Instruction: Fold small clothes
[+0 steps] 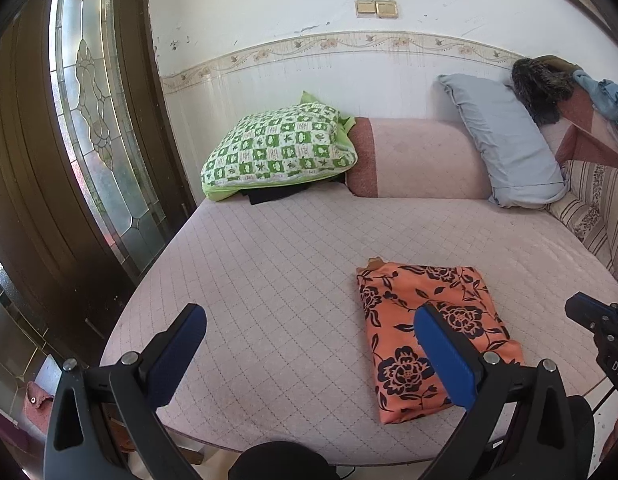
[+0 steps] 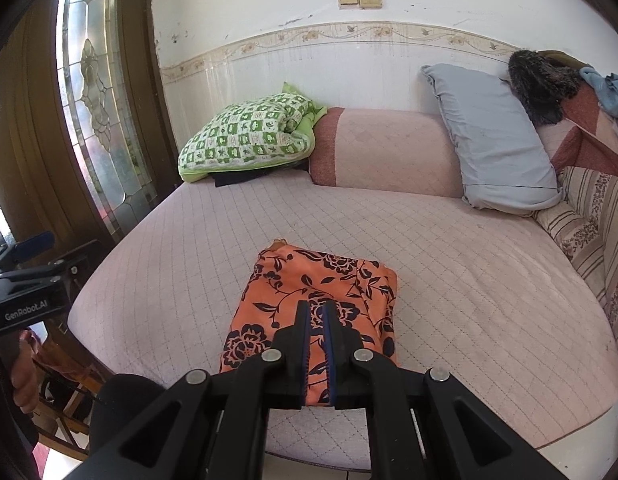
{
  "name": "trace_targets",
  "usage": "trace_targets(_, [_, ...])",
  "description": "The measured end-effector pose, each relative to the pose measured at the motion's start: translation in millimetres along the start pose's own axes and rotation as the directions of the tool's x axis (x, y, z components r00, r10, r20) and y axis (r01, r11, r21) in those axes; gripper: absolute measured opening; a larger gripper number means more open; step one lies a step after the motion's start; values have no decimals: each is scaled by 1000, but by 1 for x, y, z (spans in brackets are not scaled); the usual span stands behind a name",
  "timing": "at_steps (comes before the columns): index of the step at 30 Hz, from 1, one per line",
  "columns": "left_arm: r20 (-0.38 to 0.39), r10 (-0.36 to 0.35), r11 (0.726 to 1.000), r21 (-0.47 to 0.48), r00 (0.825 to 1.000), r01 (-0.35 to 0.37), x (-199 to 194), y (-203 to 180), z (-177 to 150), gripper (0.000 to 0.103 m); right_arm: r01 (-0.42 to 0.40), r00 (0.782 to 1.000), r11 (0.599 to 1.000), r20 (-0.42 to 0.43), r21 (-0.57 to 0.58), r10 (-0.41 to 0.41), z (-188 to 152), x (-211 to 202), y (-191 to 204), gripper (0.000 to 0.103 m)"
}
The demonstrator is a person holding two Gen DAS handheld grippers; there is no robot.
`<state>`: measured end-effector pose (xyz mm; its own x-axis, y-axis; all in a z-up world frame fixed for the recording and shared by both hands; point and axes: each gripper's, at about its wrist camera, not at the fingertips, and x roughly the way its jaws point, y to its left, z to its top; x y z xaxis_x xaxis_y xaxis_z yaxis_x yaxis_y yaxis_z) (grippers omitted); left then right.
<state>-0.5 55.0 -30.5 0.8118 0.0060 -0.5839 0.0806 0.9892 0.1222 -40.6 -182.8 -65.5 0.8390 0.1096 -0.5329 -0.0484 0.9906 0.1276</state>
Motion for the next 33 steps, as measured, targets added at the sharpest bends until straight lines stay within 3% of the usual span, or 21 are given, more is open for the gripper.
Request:
trace_targets(14, [57, 30, 1000, -8, 998, -30, -29, -10, 14, 103, -35, 998, 999, 44, -16, 36, 3, -13, 2, 7])
trace_targets(33, [33, 5, 1000, -8, 999, -5, -6, -16, 27, 103, -1, 997, 1000, 78, -25, 3, 31, -6, -2, 7])
